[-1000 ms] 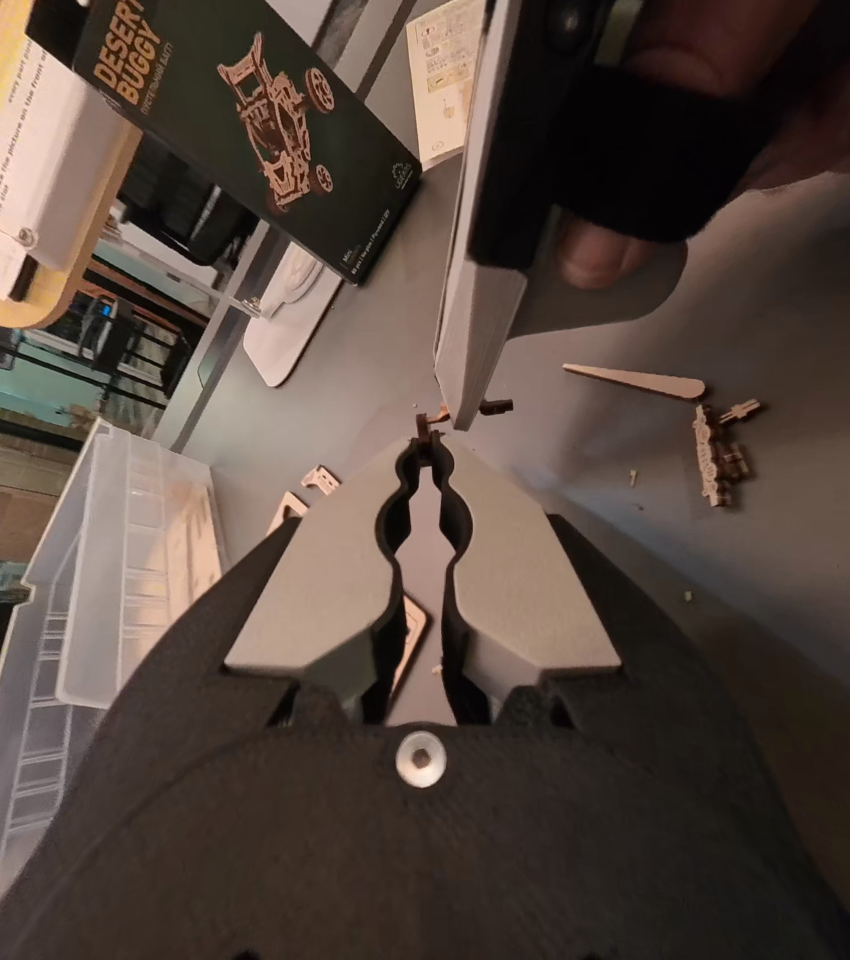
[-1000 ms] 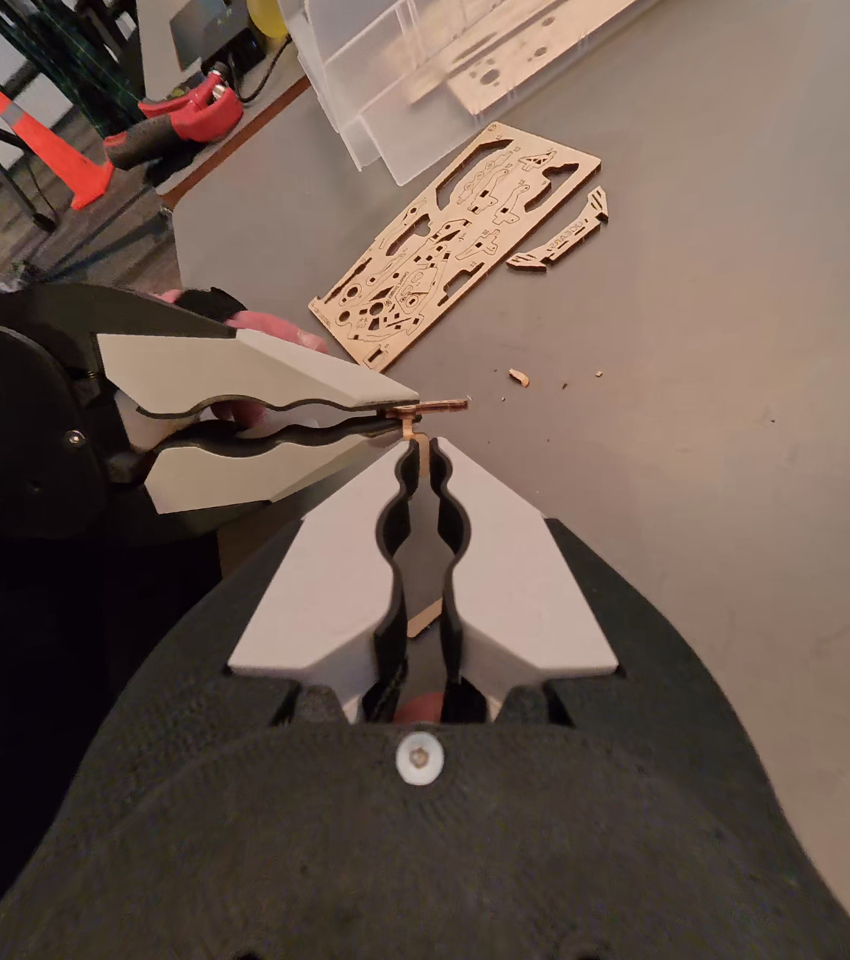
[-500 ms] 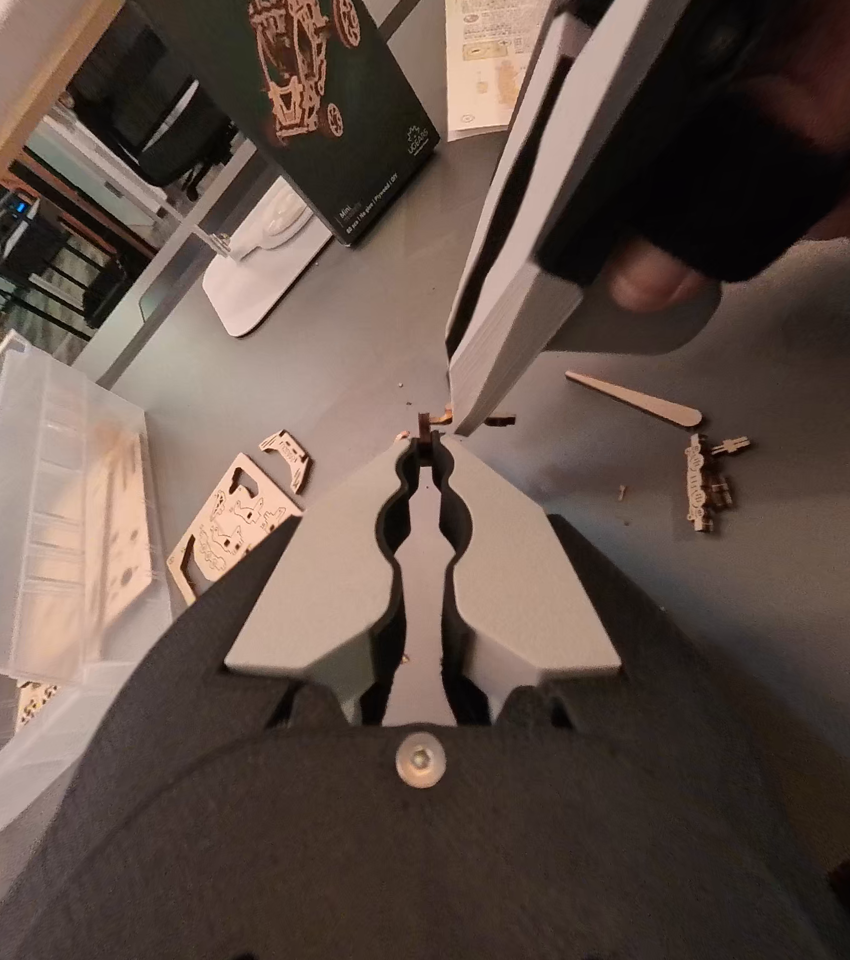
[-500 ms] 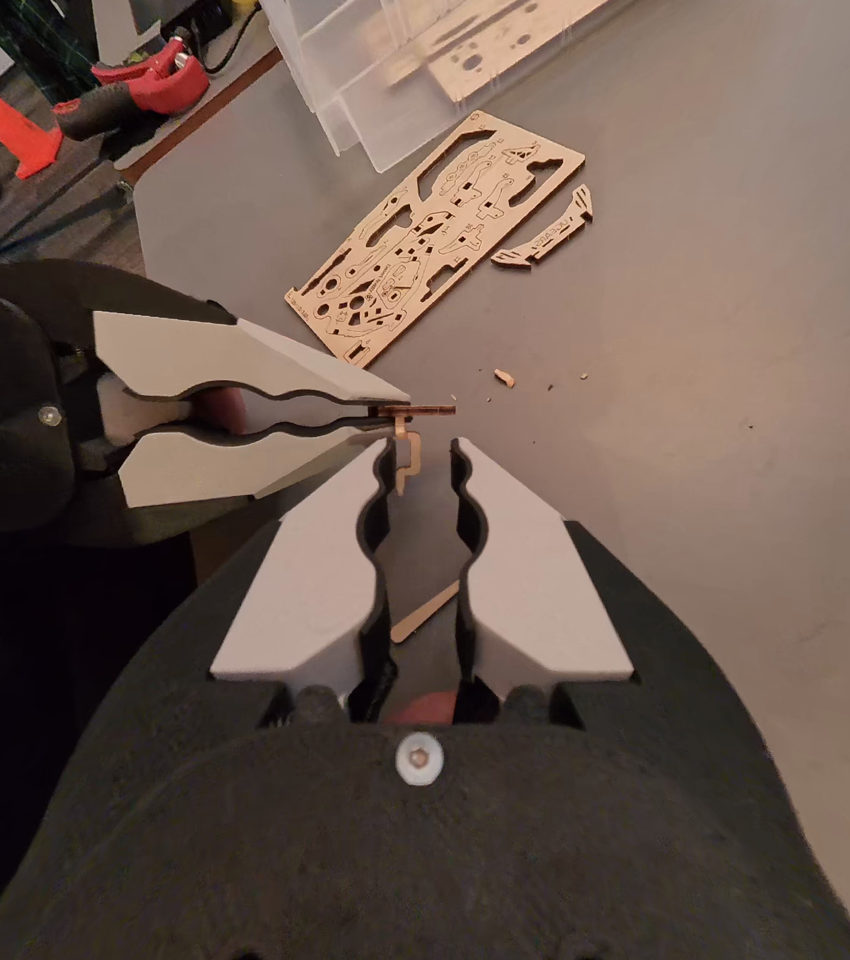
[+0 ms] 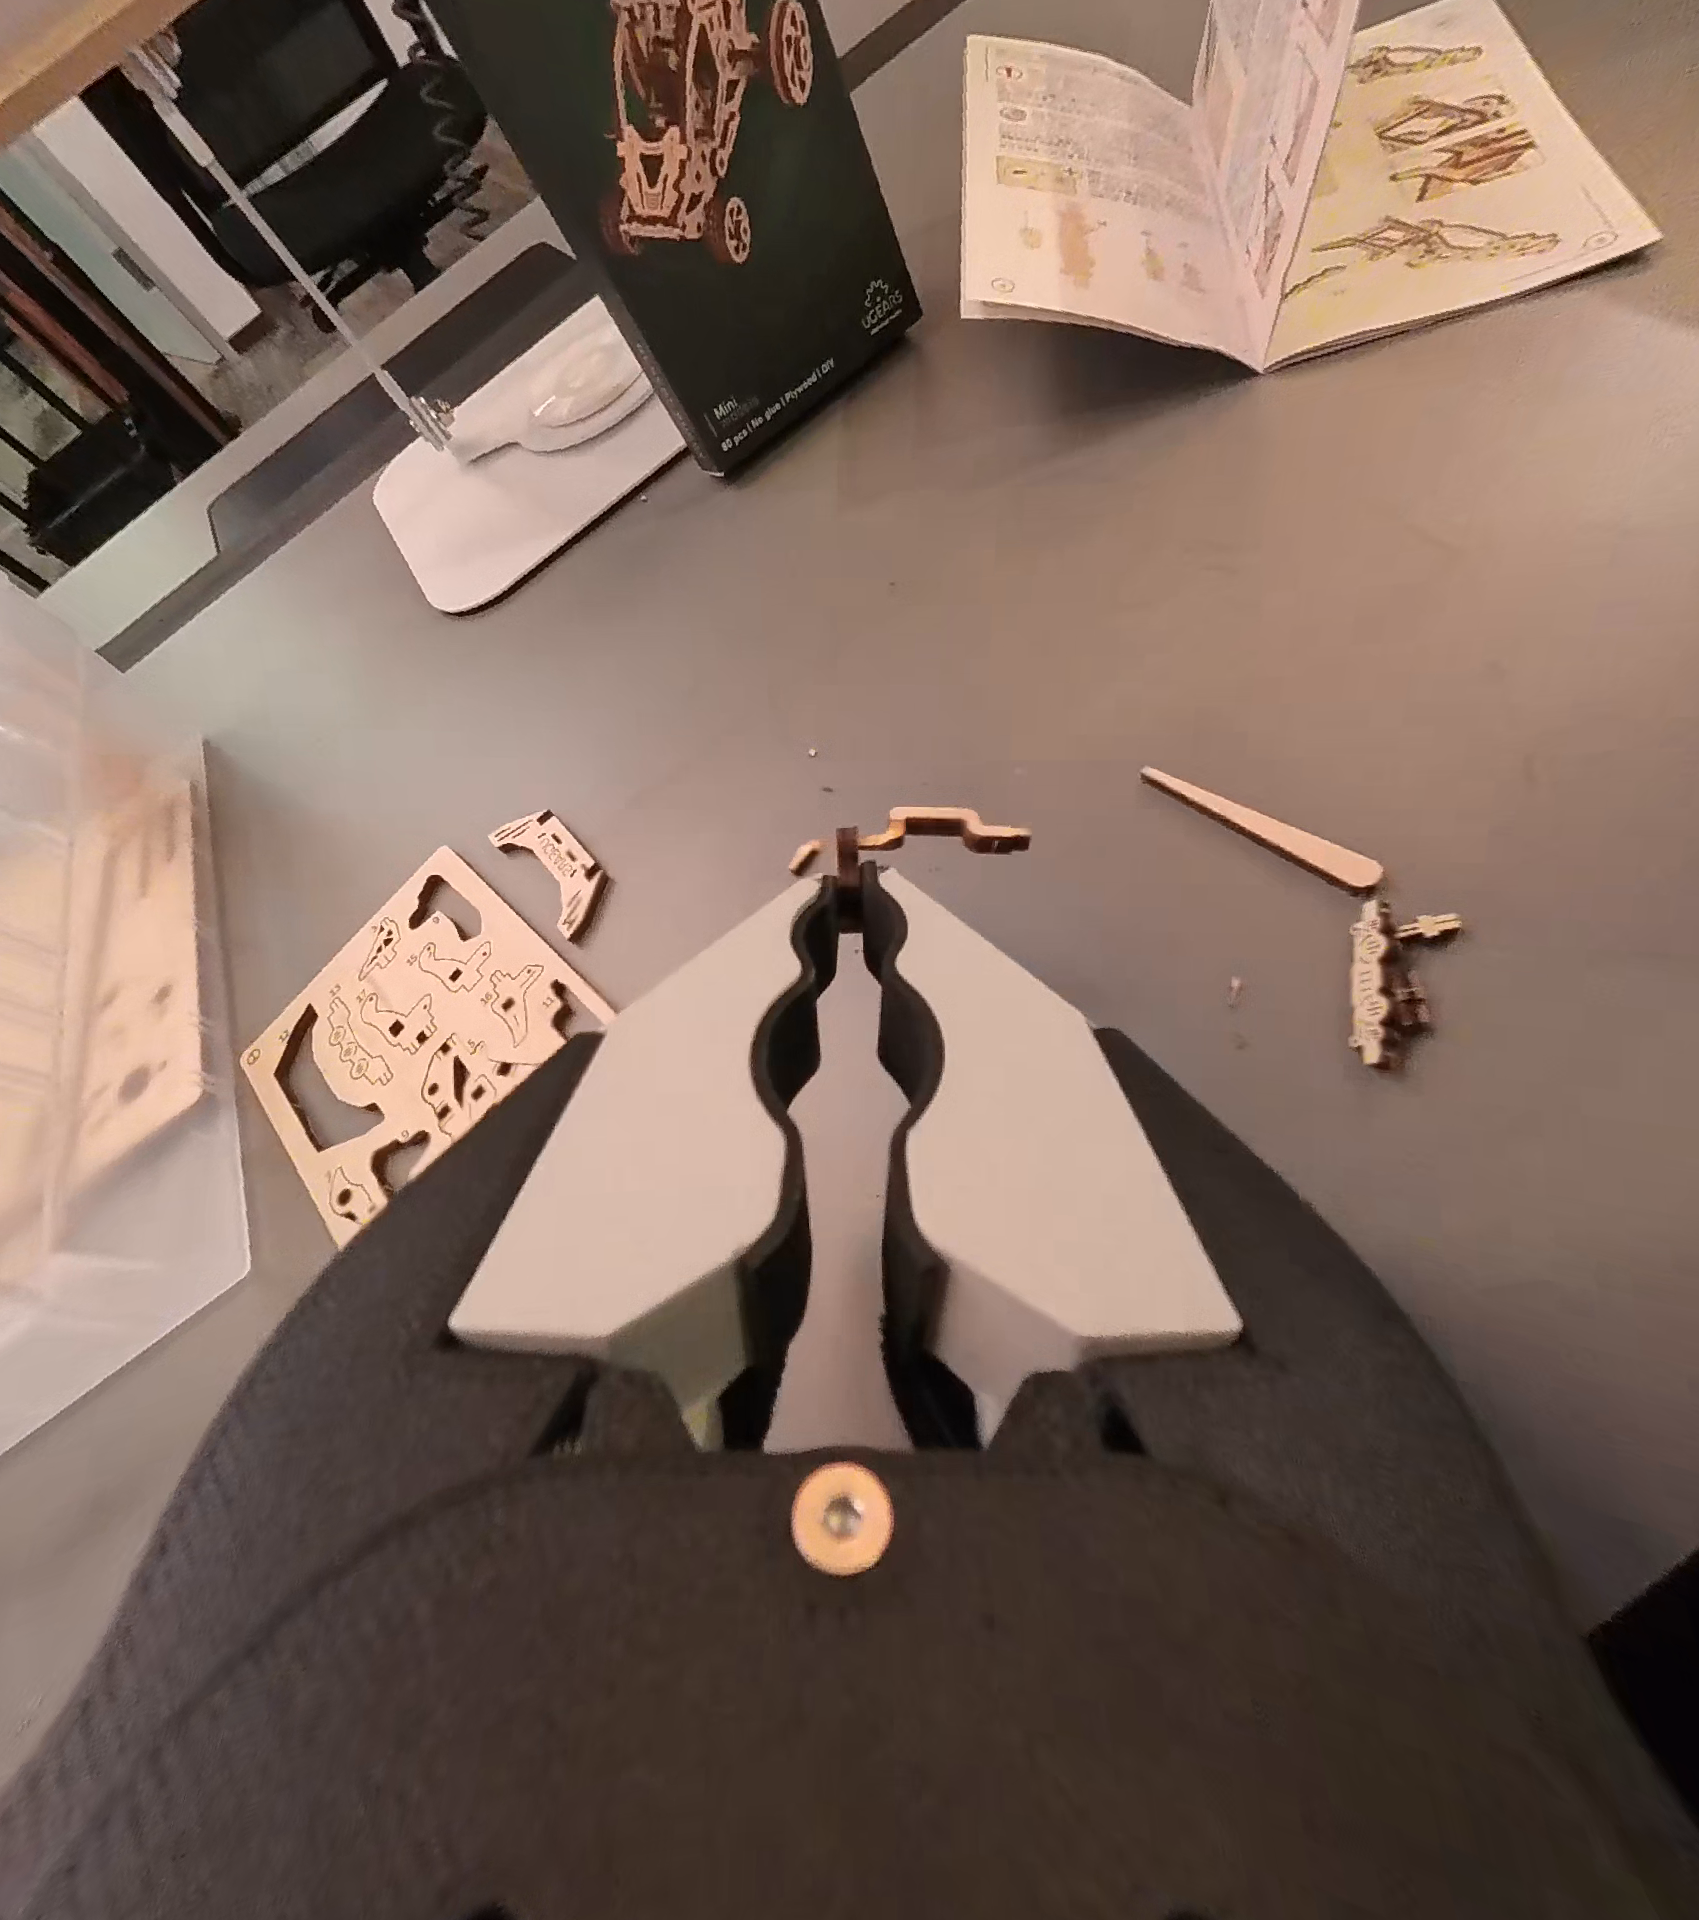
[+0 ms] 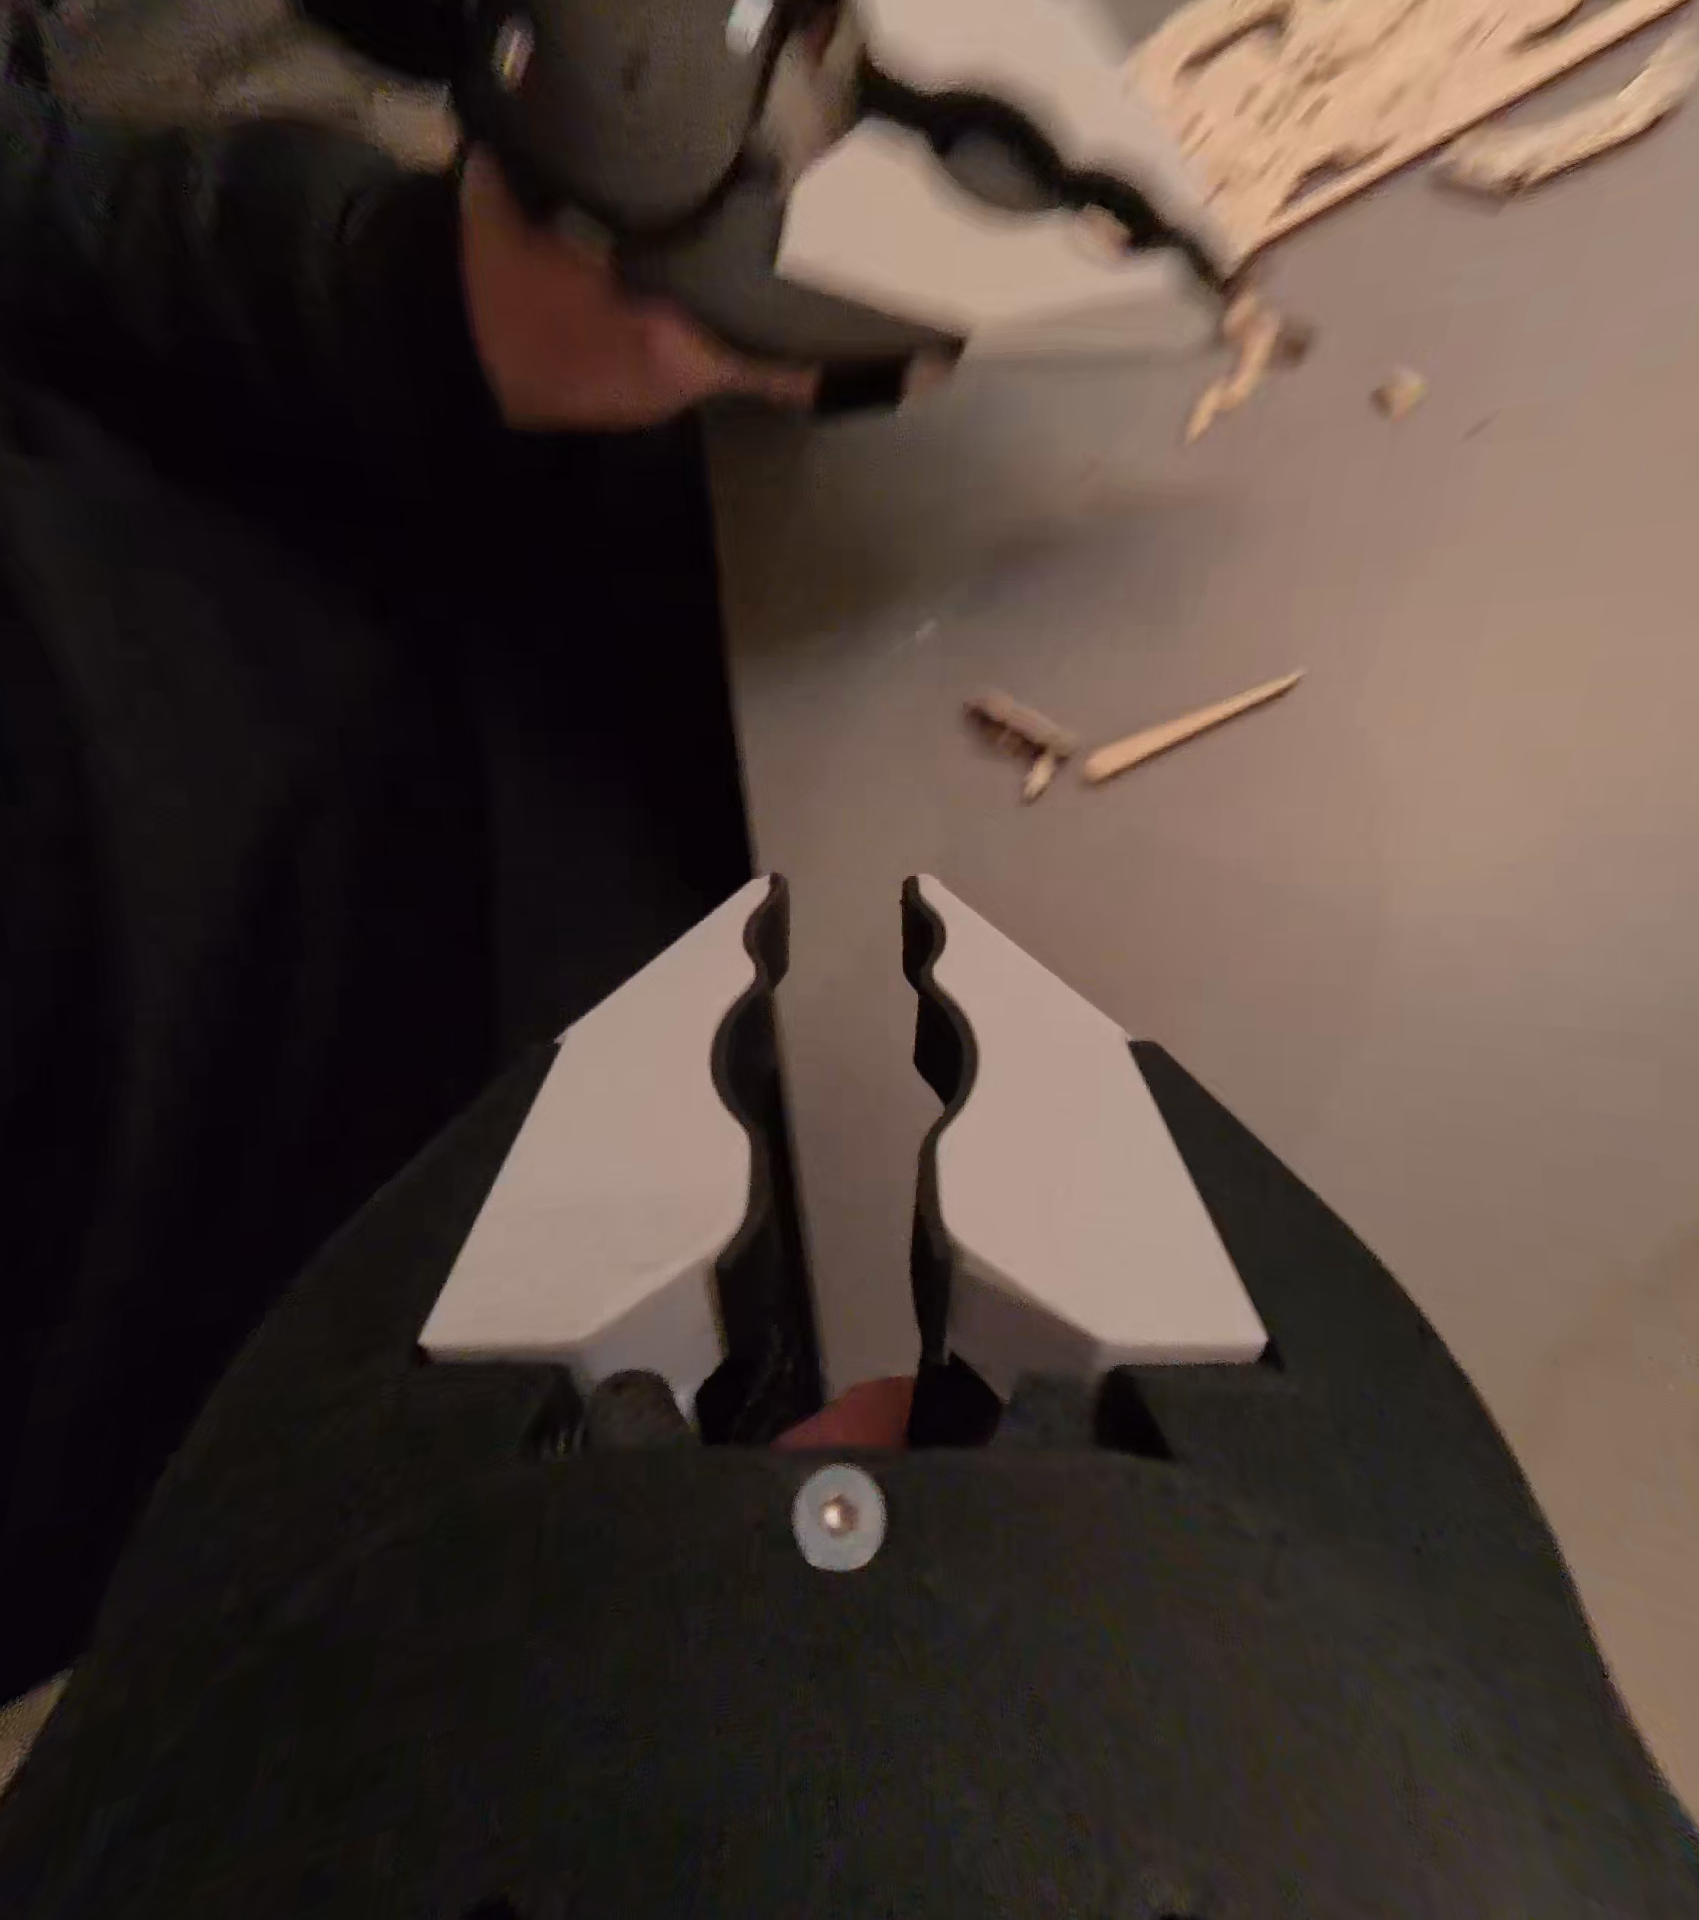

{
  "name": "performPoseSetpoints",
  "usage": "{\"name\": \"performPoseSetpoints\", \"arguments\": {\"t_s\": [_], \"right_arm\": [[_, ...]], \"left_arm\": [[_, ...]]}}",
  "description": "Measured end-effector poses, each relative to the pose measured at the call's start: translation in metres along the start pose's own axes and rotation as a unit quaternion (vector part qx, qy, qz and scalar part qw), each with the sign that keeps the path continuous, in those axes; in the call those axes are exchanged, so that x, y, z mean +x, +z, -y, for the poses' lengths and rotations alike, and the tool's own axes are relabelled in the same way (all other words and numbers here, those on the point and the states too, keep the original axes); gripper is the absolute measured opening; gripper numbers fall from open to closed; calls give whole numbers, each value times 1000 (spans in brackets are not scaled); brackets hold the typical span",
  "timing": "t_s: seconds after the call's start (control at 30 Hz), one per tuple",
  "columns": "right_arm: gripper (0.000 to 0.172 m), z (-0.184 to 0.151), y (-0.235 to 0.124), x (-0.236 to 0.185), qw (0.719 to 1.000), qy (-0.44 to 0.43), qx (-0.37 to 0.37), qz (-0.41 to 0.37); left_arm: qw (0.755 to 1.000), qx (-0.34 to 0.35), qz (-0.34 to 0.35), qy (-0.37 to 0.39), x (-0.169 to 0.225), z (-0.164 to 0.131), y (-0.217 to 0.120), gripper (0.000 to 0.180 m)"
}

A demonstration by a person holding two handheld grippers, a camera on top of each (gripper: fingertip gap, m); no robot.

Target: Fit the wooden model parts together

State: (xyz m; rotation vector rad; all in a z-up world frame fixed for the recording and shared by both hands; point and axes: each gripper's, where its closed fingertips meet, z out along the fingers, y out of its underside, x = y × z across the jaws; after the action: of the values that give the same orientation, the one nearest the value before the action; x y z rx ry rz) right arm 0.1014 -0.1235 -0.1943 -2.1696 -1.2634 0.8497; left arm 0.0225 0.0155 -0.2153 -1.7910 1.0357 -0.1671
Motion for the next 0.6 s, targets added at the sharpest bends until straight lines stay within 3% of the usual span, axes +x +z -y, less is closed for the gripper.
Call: {"name": "performPoseSetpoints", "arguments": {"t_s": [0.17, 0.33, 0.5, 0.6], "right_arm": [[20, -44, 13, -48, 998, 28, -53, 2], [18, -67, 44, -61, 987, 136, -74, -46], [21, -87, 64, -64, 977, 162, -109, -82], [12, -85, 65, -61, 977, 150, -109, -108]], "left_arm": [[1000, 8, -4, 2, 9, 2, -2, 1], [1000, 14, 0, 11, 16, 4, -5, 1], [1000, 25, 4, 13, 19, 7, -10, 1], [999, 30, 8, 9, 17, 7, -12, 1]]}}
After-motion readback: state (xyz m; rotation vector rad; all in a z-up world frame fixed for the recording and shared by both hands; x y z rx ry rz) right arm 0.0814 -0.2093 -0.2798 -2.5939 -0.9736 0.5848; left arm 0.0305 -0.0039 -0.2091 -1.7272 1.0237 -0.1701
